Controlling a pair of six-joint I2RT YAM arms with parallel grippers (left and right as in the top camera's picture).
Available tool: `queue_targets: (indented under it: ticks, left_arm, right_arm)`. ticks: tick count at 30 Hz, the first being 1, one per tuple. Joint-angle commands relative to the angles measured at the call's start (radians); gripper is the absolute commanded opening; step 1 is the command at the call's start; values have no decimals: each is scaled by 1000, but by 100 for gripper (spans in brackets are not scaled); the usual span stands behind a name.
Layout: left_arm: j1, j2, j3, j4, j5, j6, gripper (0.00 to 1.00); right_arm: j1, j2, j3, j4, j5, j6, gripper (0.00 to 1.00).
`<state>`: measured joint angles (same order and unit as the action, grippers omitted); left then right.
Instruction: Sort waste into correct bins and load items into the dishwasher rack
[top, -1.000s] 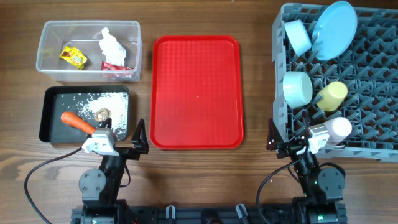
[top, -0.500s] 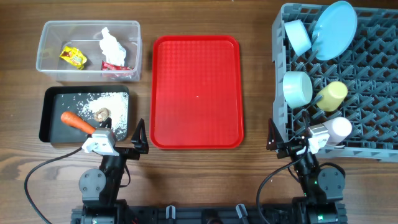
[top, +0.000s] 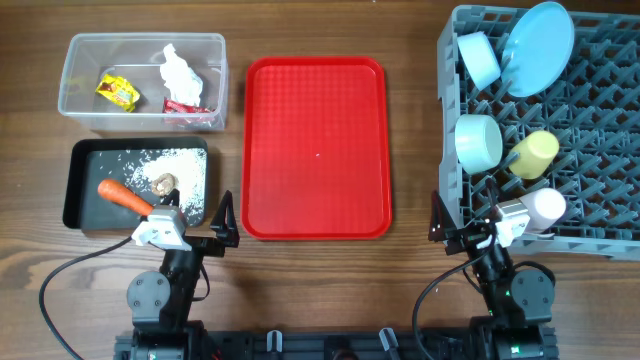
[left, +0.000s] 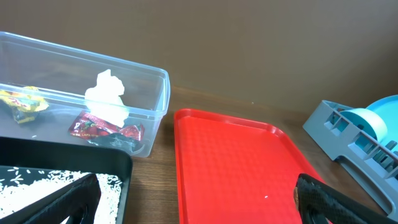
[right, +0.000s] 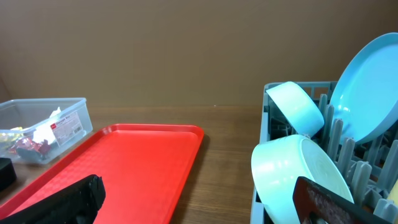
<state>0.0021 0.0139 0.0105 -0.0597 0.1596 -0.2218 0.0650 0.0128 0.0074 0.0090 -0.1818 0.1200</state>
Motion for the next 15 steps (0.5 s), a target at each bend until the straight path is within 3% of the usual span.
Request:
queue_targets:
  ticks: [1,15]
  left_arm:
    - [6,-7,-5,-5,-16,5,100]
    - [6,-7,-5,-5,-16,5,100]
  right_arm:
    - [6,-8,-2,6,10,12,100]
    - [6,-8,-2,6,10,13,100]
